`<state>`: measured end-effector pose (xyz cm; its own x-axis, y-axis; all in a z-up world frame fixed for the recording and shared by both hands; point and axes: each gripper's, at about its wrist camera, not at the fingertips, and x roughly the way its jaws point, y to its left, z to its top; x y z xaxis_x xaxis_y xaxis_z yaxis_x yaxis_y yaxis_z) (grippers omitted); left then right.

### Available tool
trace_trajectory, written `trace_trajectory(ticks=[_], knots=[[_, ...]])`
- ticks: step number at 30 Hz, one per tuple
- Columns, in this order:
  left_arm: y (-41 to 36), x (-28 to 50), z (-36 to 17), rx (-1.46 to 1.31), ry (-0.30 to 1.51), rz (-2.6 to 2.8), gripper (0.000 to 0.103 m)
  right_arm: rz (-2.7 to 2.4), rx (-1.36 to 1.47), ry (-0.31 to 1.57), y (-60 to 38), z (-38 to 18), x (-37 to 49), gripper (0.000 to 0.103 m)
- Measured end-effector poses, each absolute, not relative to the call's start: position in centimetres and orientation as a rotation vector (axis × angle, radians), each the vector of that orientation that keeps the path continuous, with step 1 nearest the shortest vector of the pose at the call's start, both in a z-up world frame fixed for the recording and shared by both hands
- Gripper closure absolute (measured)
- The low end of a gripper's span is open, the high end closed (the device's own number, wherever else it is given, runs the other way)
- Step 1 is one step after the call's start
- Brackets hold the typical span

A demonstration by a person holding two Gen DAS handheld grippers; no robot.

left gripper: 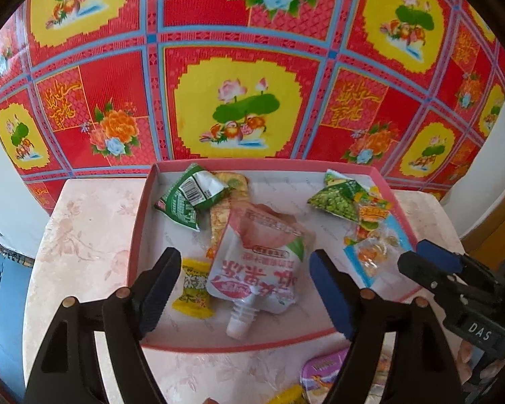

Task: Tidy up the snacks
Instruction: 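Open the left tool to drop the pouch while the right tool releases the candy bag, then withdraw both open tools back toward the remaining snacks on the table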

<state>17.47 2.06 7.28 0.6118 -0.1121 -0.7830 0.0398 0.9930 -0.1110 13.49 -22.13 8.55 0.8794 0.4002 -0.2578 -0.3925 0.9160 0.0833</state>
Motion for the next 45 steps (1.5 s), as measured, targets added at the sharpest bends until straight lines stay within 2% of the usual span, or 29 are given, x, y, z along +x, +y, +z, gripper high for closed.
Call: trace_trajectory(ticks=[21,45], knots=[[1.1,13.2,9.2,-0.105,0.908,-0.111,0.021,0.416,0.037,0.266,-22.4,6.7,9.0,0.045],[0.6,9.2,7.8,-0.102,0.979,-0.115,0.021,0.399,0.027,0.316,-22.6,3.0,6.5,0.045]])
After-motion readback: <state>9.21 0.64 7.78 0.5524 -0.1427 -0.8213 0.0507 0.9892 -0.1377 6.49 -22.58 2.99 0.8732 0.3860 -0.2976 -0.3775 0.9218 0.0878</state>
